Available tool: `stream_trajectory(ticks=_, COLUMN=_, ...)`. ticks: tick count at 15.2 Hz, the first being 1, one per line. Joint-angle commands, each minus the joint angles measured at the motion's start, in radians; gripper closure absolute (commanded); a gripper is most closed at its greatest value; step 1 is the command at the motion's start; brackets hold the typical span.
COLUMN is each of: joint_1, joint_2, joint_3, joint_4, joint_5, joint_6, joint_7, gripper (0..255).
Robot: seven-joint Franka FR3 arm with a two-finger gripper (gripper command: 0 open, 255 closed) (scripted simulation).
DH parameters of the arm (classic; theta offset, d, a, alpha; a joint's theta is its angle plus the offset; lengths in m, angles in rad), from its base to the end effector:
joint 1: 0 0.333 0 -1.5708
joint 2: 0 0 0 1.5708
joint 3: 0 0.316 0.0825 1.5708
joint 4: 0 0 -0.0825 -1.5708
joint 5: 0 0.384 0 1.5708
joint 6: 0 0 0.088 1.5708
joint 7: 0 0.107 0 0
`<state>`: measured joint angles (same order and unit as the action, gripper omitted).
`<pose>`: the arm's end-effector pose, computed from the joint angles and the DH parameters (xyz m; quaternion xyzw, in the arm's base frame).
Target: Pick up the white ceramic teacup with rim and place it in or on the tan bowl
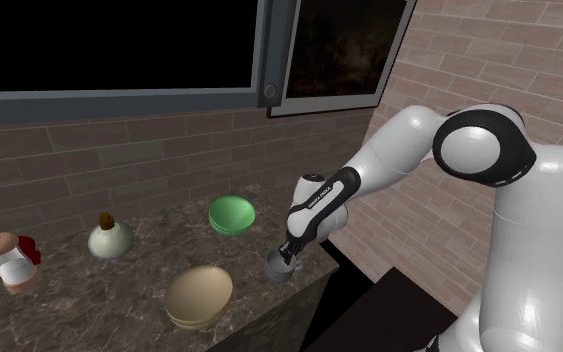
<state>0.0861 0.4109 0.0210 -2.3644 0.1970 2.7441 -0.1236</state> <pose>0.4982 0.0464 0.1508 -0.9988 -0.0230 0.0155 0.0410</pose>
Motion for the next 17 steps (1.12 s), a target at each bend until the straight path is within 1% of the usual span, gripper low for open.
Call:
stream_trajectory(ticks=1, joint_1=0.003, joint_2=-0.025, joint_3=-0.003, joint_4=-0.005, joint_5=-0.004, joint_6=-0.019, joint_7=0.006, gripper=255)
stream_trajectory(ticks=17, joint_1=0.016, joint_2=-0.237, joint_3=-0.026, joint_4=-0.022, joint_5=-0.048, joint_6=-0.213, joint_7=0.051, gripper=255)
